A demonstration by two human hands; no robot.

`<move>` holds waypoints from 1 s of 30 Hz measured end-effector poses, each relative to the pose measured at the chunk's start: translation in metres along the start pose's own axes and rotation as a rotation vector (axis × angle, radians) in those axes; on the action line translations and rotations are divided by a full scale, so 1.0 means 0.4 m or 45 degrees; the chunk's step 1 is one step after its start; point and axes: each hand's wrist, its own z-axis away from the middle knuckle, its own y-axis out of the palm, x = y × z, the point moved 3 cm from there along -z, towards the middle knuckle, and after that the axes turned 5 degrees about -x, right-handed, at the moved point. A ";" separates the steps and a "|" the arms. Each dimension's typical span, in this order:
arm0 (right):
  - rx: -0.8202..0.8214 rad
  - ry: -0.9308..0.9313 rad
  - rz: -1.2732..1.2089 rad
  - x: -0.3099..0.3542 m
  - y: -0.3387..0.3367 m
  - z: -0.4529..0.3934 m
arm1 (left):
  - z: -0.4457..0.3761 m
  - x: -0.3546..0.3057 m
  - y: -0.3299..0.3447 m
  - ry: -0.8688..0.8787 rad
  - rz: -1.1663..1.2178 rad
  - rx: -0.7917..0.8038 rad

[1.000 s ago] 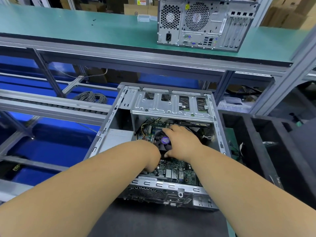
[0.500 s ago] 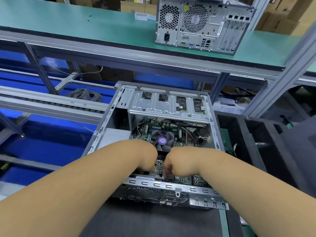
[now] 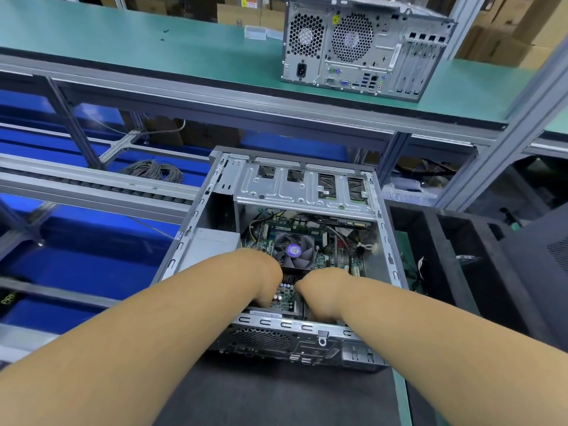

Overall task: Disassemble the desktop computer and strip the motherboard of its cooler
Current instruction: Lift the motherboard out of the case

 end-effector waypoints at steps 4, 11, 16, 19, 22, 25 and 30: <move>-0.104 -0.019 0.028 -0.003 -0.009 0.014 | 0.004 0.002 0.005 -0.013 -0.059 -0.029; -0.321 0.069 -0.112 -0.055 -0.017 0.057 | 0.016 0.010 0.007 -0.009 -0.105 -0.209; -0.398 0.123 -0.259 -0.060 -0.009 0.076 | 0.017 0.020 0.011 -0.019 -0.180 -0.325; -0.442 0.141 -0.296 -0.061 -0.010 0.089 | 0.018 0.028 0.015 -0.035 -0.176 -0.415; -0.509 0.180 -0.372 -0.066 -0.018 0.102 | 0.025 0.038 0.021 -0.045 -0.153 -0.551; -0.565 0.211 -0.479 -0.077 -0.031 0.114 | 0.029 0.052 0.026 -0.053 -0.175 -0.737; -0.572 0.250 -0.592 -0.081 -0.029 0.118 | 0.033 0.069 0.031 -0.040 -0.120 -0.912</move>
